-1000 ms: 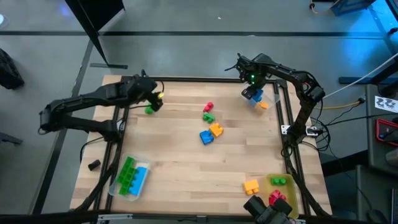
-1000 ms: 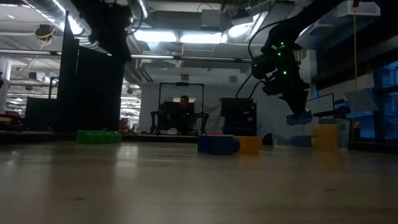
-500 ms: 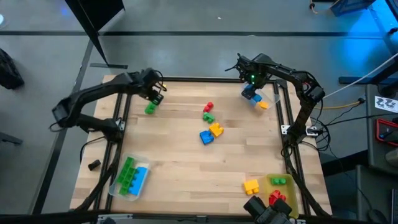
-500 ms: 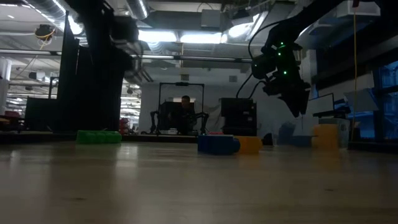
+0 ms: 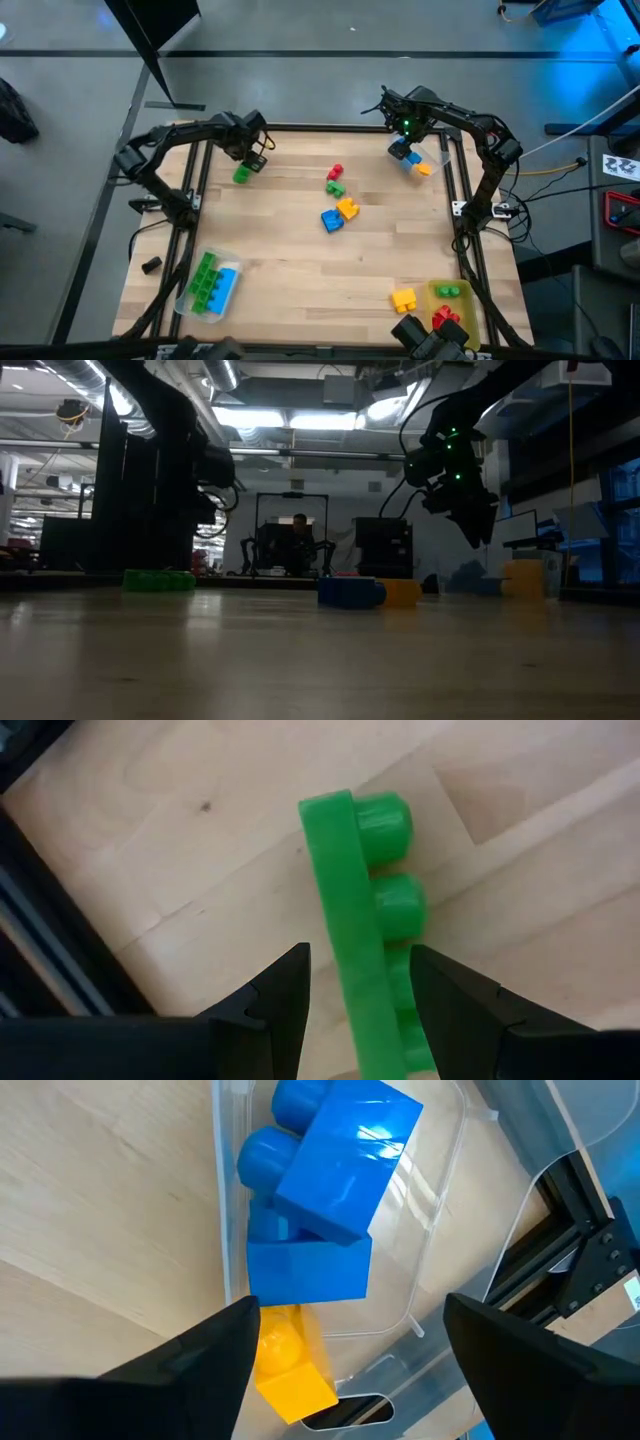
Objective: Sort blocks by size
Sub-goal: Put the 4 stud green game piece into the bottom transparent bin
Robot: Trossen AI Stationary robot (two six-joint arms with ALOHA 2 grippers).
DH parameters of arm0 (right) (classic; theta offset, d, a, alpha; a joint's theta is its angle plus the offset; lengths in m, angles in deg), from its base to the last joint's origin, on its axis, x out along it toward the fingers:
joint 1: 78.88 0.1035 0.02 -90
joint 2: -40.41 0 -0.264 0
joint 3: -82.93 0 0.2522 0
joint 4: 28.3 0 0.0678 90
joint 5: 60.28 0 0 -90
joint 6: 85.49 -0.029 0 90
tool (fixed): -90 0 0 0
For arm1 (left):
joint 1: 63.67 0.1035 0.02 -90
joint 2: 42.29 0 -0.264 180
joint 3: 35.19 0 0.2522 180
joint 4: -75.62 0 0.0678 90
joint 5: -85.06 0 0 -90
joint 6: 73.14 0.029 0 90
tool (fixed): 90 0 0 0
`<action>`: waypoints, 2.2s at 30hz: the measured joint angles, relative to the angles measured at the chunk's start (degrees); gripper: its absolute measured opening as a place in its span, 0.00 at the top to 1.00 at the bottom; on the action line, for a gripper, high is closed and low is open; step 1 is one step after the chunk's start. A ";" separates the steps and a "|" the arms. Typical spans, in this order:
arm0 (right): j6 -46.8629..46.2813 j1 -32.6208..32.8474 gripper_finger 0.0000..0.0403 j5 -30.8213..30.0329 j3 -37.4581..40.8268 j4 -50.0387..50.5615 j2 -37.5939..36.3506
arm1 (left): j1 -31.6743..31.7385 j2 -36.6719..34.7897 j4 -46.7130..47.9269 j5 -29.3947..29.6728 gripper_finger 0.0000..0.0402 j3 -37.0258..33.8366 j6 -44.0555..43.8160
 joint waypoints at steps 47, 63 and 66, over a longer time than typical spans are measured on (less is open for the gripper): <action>0.01 -0.02 0.21 0.65 -0.02 -1.69 0.04 | 4.09 6.09 -7.28 -8.28 0.92 -0.07 2.91; 0.02 0.00 0.21 1.49 -0.02 -1.89 0.04 | 2.51 -1.34 -2.17 -19.60 0.98 6.58 4.69; 0.02 0.00 0.21 1.50 -0.02 -1.90 0.04 | 0.38 -6.85 4.10 -21.55 0.99 8.79 4.13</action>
